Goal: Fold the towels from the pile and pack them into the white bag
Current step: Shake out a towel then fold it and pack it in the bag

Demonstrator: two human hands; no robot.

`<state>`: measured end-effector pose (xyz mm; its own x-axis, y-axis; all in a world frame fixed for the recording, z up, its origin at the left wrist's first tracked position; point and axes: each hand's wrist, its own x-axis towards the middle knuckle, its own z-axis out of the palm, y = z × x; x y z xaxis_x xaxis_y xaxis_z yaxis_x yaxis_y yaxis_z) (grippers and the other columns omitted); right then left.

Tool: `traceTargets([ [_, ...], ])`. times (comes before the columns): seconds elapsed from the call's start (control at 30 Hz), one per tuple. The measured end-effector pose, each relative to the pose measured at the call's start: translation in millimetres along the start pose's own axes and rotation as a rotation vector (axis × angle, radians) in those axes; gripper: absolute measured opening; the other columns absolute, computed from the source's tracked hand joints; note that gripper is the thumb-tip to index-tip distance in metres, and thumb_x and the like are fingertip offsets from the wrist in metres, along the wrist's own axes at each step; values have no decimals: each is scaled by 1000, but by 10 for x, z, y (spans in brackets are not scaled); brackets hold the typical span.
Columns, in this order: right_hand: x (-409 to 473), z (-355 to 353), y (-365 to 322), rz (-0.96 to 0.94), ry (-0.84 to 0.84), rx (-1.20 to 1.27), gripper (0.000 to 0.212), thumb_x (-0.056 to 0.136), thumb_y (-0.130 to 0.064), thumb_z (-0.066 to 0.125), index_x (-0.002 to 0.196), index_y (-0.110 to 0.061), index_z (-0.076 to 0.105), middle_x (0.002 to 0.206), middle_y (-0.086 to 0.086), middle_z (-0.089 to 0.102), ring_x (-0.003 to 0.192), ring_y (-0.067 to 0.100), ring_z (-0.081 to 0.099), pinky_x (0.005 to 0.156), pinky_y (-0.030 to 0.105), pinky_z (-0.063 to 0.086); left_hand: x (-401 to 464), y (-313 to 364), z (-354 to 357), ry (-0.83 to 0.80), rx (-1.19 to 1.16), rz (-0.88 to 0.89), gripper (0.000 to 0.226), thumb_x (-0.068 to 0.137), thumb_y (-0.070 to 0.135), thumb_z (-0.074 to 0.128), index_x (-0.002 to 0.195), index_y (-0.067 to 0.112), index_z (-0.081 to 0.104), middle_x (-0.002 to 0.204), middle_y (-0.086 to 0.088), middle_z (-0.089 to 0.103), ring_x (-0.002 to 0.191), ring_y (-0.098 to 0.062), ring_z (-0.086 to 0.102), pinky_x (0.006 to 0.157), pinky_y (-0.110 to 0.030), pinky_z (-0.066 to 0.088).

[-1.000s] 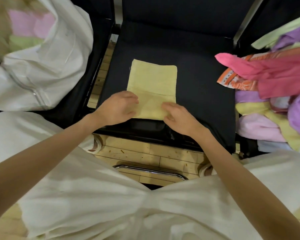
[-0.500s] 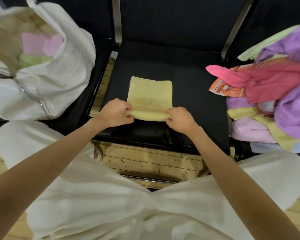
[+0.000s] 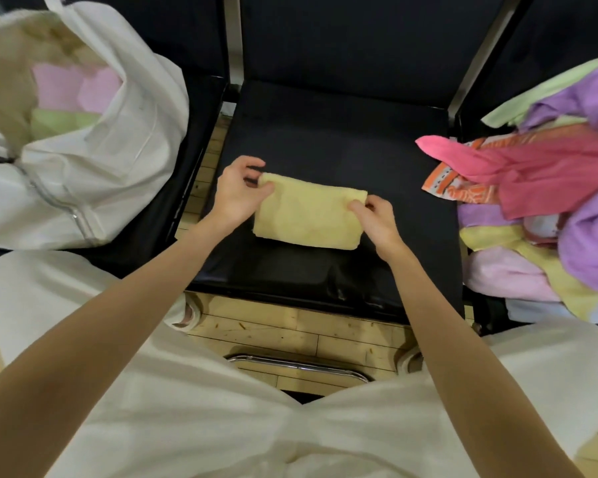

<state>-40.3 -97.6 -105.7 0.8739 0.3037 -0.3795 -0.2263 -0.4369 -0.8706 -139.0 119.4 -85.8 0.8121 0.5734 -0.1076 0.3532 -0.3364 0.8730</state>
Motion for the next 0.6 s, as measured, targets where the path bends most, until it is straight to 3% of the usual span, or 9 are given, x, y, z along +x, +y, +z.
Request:
traceTargets([
  [0.07,135,93,46,30,77,8,22,91,-21,57,107,-6,59,94,0,60,89,13,56,68,21,45,124,-19,107,54,5,-53,42,85,15,69,124,13,54,101,1,63,91,-10,60,81,-19,47],
  [0.2,336,242,120,73,187,-45,34,94,-26,57,120,-4,56,102,0,56,95,12,53,86,27,46,274,-114,272,85,74,-110,43,89,19,66,129,11,53,114,-3,64,101,-11,60,84,-18,44],
  [0.33,396,302,203,27,236,-191,27,95,-26,55,110,-4,59,91,1,56,84,12,53,71,20,38,281,-244,363,99,121,-149,54,88,26,67,136,9,47,124,-7,62,110,-19,60,94,-29,46],
  [0.4,401,323,264,-2,249,-281,24,92,-27,57,101,-5,58,94,8,58,86,19,55,71,24,40,227,-299,391,109,175,-134,58,85,28,69,135,9,48,124,-8,60,110,-20,59,92,-31,47],
  [0.5,368,365,319,-5,252,-479,39,89,-33,60,109,1,56,113,17,55,108,29,51,90,36,43,132,-323,407,66,306,-152,63,82,30,72,134,7,46,124,-10,59,113,-24,57,90,-35,47],
  [0.6,304,405,256,7,203,-636,44,91,-34,58,112,4,53,121,20,50,116,34,46,98,39,37,71,-258,429,-22,463,-205,56,82,28,71,124,2,46,118,-15,59,109,-29,58,82,-35,46],
])
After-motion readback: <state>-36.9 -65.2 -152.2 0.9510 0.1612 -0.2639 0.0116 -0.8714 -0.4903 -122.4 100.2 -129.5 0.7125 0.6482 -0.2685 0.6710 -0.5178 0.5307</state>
